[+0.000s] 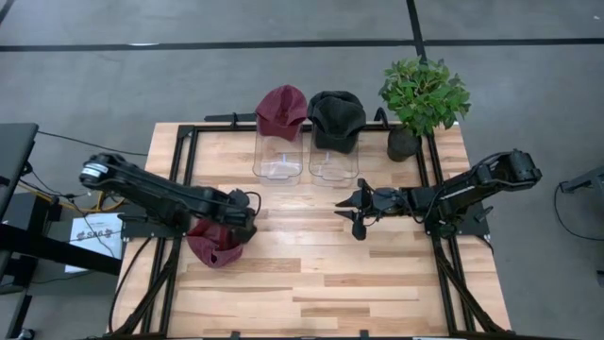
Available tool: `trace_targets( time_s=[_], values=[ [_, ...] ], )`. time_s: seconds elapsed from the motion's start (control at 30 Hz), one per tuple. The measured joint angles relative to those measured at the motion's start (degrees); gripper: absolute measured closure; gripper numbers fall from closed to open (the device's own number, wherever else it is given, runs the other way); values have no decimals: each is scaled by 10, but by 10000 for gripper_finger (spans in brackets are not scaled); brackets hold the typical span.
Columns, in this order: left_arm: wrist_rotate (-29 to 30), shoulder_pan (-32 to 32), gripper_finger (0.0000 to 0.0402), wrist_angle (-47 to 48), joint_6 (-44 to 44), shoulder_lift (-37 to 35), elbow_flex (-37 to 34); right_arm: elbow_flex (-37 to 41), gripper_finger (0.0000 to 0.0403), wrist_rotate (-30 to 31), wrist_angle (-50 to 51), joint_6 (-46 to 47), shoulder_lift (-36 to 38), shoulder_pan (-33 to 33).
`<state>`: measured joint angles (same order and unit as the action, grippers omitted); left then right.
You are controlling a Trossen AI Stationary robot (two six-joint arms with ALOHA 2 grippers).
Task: Pick & Place hat
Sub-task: Put the red cap into the left transparent bin
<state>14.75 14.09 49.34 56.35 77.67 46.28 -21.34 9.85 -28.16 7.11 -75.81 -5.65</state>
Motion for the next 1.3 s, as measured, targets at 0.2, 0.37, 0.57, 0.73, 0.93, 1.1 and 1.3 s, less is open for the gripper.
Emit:
trace_targets(
  time_s=[0.2, 0.37, 0.57, 0.73, 0.93, 1.1, 1.3],
  values=[
    [-11, 0, 216, -7, -7, 10, 0, 0, 311, 0, 3, 0, 0, 0],
    [-11, 0, 216, -7, -6, 11, 0, 0, 311, 0, 6, 0, 0, 0],
    [-11, 0, 216, -8, -6, 11, -1, 0, 311, 0, 7, 0, 0, 0],
    [-11, 0, 216, -9, -7, 11, -1, 0, 311, 0, 7, 0, 0, 0],
    [1, 0, 216, -10, -8, 11, -1, 0, 311, 0, 8, 0, 0, 0],
    [2, 0, 224, -9, -8, 11, -1, 0, 311, 0, 8, 0, 0, 0],
    [2, 0, 313, -9, -8, 11, -14, 0, 311, 0, 9, 0, 0, 0]
  ],
)
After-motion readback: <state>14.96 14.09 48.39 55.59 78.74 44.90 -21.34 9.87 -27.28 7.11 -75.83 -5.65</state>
